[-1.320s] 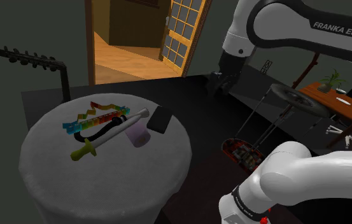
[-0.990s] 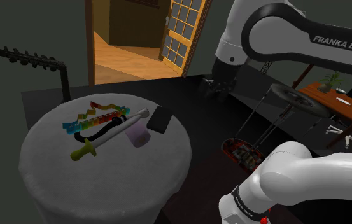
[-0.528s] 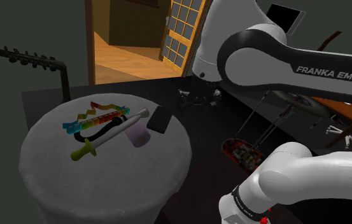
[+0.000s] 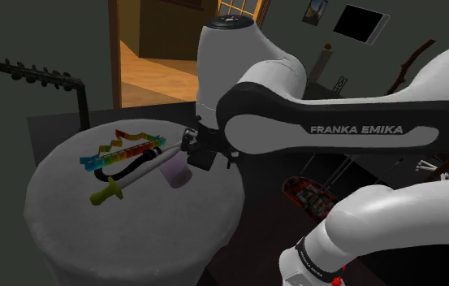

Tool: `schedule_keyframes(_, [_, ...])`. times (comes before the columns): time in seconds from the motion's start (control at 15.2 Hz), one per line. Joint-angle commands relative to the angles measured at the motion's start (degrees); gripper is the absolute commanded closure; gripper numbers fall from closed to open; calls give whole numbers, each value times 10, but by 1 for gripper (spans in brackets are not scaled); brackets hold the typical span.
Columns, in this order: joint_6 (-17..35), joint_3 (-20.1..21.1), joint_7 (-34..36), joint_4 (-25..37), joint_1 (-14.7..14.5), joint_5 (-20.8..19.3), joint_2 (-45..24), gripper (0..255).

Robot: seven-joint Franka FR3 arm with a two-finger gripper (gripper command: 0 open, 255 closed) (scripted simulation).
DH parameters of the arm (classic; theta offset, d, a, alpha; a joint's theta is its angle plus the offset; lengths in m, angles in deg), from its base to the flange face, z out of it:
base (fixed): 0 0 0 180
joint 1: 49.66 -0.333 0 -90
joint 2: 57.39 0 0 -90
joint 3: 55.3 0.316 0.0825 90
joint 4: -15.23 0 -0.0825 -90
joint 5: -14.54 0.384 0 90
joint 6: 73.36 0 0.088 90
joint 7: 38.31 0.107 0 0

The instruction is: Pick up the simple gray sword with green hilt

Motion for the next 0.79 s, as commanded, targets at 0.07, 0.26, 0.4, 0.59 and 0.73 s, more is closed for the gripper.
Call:
schedule_keyframes(0.07, [24,91,137,48,62,-35,-77,0])
schedule_keyframes(0.26, [34,200,288,105,149,-115,-178,0])
schedule_keyframes(0.4, [16,292,431,153,215,-232,-299,0])
schedule_keyframes(0.59, [-62,250,629,240,122,-413,-498,0])
schedule_keyframes(0.73, [-89,181,690,297,41,-449,-553,0])
